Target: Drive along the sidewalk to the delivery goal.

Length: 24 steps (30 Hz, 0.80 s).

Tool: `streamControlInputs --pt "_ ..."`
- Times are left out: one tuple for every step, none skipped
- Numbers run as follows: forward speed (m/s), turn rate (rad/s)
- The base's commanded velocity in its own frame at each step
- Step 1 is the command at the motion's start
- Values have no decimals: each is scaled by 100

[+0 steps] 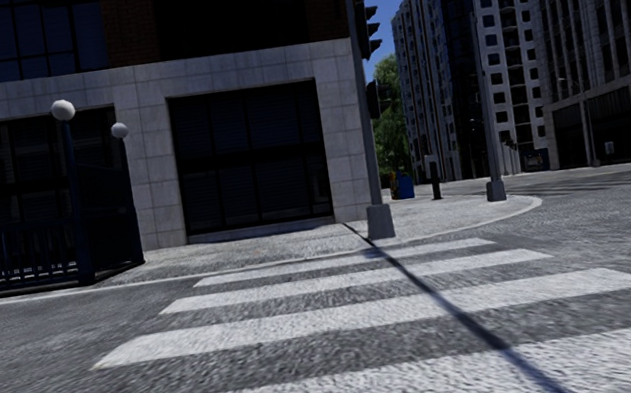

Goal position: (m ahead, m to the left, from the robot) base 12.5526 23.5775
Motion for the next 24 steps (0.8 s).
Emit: streamControlInputs --pt "157 1" --pt "157 1" --pt "157 1" --pt "157 2" --pt "157 20" --pt "157 20" --pt "157 36" --pt "157 41" --pt "157 43" --pt "157 42" --pt "157 42" --pt "157 34" --pt "157 28" --pt "157 25" --pt "157 20" --pt "157 20" --pt "157 18" --pt "157 14" --pt "157 11" --pt "157 10" --pt "157 9" --pt "157 8" --pt "157 8" --pt "157 5"
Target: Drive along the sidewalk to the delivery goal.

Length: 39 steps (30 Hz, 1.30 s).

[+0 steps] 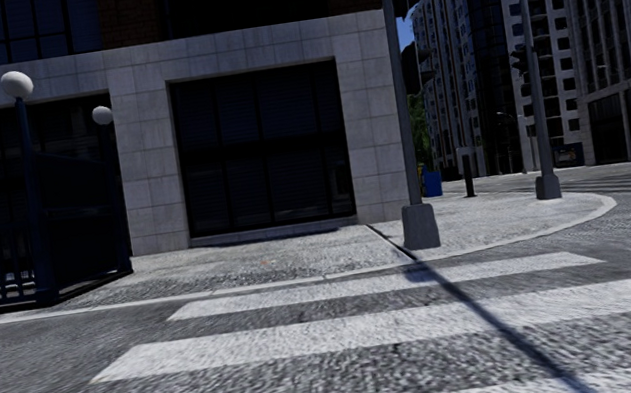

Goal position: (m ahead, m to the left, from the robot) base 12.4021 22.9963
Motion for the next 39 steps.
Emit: streamControlInputs --pt "157 4" --pt "157 4" --pt "157 4" --pt "157 3" --pt "157 3" --pt "157 3" --pt "157 2" --pt "157 2" --pt "157 2" --pt "157 2" --pt "157 2" --pt "157 2" --pt "157 2" --pt "157 2" --pt "157 8" --pt "157 22" --pt "157 27" --pt "157 29" --pt "157 26" --pt "157 26" --pt "157 14" --pt "157 7" --pt "157 4" --pt "157 4" --pt "157 3" --pt "157 3" --pt "157 3" --pt "157 3" --pt "157 3" --pt "157 3" --pt "157 2" --pt "157 2" --pt "157 2" --pt "157 2" --pt "157 2" --pt "157 2" --pt "157 2" --pt "157 1" --pt "157 1"
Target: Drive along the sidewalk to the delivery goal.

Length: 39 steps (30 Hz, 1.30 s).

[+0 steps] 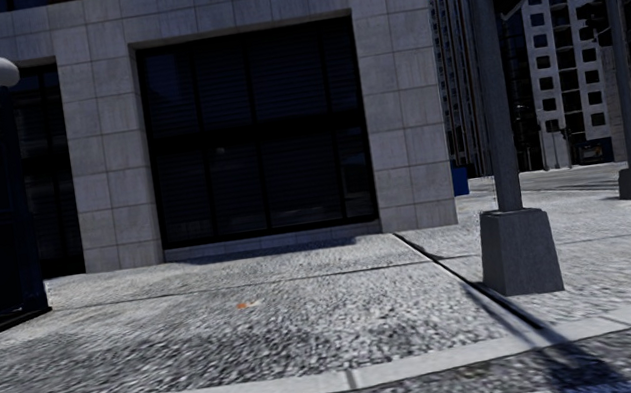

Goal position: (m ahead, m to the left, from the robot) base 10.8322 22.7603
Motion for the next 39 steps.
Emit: streamControlInputs --pt "157 1" --pt "157 1" --pt "157 1" --pt "157 1" --pt "156 1" --pt "151 1" --pt "143 1" --pt "136 1" --pt "133 1" --pt "133 1" --pt "133 1" --pt "133 1" --pt "133 1" --pt "132 1" --pt "132 1" --pt "132 1" --pt "132 1" --pt "132 1" --pt "132 1" --pt "132 1" --pt "132 1" --pt "132 1" --pt "132 1" --pt "132 1" --pt "132 1" --pt "132 1" --pt "132 1" --pt "132 1" --pt "132 1" --pt "132 1" --pt "132 1" --pt "132 1" --pt "132 1" --pt "132 1" --pt "132 1" --pt "132 1" --pt "132 1" --pt "132 1" --pt "132 1"
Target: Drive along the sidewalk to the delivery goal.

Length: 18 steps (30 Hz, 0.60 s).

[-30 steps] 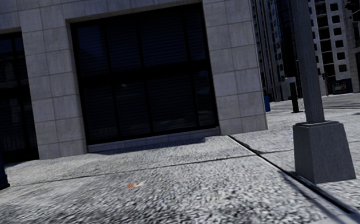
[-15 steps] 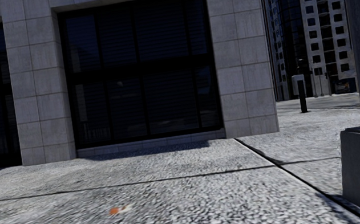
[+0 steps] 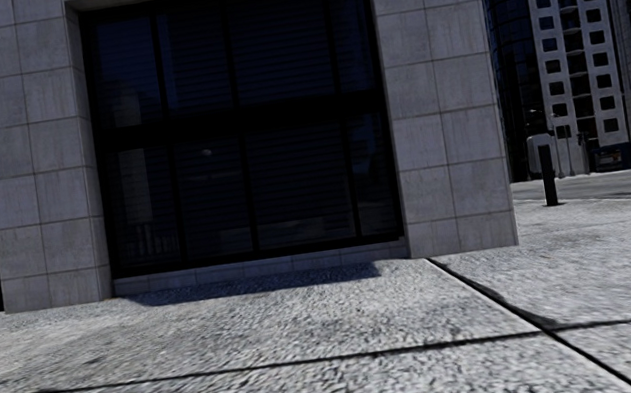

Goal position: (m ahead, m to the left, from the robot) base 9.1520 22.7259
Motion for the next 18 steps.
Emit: streamControlInputs --pt "132 1" --pt "132 1" --pt "132 1" --pt "132 1" --pt "132 1" --pt "132 1" --pt "132 1" --pt "132 1" --pt "132 1" --pt "132 1" --pt "132 1" --pt "132 1" --pt "132 1" --pt "132 1" --pt "132 1" --pt "132 1" --pt "132 1" --pt "132 1"
